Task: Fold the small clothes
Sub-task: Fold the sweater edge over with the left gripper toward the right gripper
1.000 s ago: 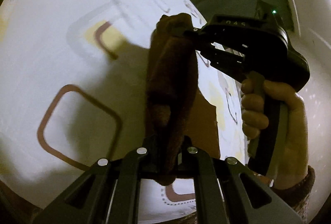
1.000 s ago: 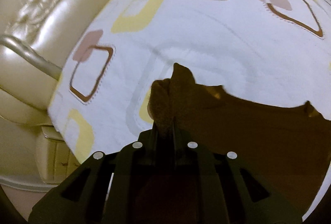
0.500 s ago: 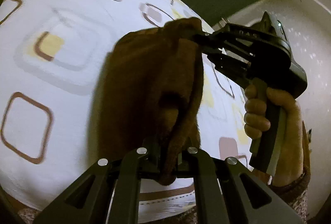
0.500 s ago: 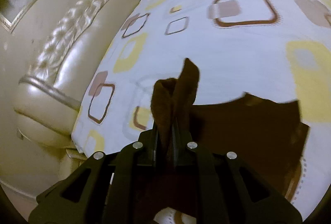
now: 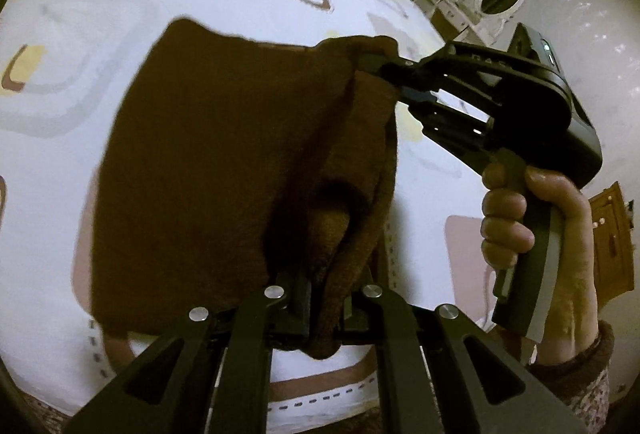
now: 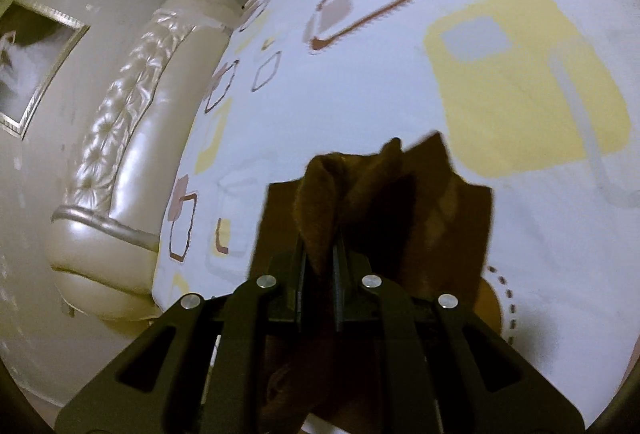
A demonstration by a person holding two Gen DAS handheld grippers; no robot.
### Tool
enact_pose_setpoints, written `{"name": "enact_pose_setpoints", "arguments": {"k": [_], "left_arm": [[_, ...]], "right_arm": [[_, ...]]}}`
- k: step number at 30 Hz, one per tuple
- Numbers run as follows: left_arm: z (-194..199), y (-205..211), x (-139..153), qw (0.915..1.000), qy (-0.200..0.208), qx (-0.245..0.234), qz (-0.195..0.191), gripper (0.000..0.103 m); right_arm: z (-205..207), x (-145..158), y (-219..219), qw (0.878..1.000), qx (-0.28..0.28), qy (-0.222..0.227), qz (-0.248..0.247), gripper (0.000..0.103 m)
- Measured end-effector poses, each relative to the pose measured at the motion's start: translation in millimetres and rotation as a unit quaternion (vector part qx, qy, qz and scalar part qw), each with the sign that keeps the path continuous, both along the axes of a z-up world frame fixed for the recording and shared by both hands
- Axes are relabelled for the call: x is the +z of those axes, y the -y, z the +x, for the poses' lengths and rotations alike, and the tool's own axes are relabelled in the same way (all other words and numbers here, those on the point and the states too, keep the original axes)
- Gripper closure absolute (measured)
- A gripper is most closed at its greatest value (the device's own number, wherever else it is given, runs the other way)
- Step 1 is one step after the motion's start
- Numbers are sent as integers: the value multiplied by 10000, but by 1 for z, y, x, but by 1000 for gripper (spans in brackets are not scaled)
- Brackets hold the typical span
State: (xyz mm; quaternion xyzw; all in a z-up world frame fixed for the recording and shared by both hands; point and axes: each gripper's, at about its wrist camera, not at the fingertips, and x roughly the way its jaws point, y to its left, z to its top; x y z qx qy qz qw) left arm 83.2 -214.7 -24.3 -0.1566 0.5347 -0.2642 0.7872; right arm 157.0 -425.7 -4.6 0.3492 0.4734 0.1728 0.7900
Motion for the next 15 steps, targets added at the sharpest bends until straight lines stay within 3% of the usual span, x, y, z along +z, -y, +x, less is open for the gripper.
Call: {"name": "enact_pose_setpoints", "arguments": {"k": [4, 15], "left_arm": [[0, 12, -11, 9998, 22, -20, 193, 95], [-10, 35, -13, 9971, 373, -158, 645, 94]], "right_arm": [[-2, -26, 17, 9997, -112, -89, 191, 93], [-4, -60, 39, 9979, -257, -174, 566, 93]]}}
